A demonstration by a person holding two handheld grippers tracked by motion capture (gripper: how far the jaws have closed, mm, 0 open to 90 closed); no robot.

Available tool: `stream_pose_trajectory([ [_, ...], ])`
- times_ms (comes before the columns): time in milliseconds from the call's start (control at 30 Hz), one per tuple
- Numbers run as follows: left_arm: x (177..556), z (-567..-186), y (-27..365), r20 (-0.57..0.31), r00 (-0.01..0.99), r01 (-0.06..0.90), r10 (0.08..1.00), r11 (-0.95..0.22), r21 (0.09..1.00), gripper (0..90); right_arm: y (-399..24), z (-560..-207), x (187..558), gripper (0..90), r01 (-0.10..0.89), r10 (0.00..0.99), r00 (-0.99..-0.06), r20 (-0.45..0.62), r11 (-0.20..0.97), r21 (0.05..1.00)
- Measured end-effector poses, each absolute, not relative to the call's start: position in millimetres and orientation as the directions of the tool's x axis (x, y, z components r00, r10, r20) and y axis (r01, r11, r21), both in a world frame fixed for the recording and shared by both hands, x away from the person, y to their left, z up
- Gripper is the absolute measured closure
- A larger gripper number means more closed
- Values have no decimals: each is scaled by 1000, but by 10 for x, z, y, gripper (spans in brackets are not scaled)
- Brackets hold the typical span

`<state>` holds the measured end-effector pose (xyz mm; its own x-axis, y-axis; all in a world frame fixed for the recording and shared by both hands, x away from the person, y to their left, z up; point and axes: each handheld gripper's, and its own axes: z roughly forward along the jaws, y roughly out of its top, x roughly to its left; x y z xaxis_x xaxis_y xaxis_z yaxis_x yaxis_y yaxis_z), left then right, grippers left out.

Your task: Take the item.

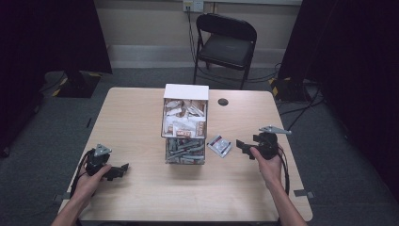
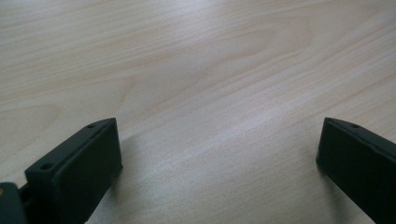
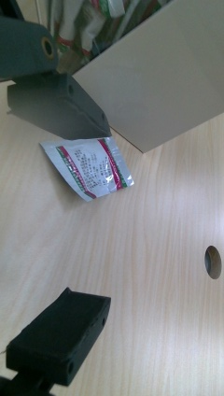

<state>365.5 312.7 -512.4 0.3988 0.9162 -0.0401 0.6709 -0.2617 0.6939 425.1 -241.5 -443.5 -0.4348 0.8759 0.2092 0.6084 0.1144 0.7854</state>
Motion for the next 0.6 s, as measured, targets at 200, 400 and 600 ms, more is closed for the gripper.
stream_pose_trajectory([
  [200, 3657, -5125, 3126, -42, 400, 670, 916, -261, 695, 0, -2561, -4419, 4091, 144, 613, 880, -420, 223, 94, 784],
  [400, 3658, -5125, 3127, -41, 400, 670, 915, -262, 695, 0, -2686, -4376, 3951, 144, 616, 888, -407, 213, 94, 782],
  [600, 3658, -5125, 3126, -42, 401, 670, 915, -261, 695, 0, -2766, -4360, 3787, 146, 612, 908, -385, 168, 115, 782],
])
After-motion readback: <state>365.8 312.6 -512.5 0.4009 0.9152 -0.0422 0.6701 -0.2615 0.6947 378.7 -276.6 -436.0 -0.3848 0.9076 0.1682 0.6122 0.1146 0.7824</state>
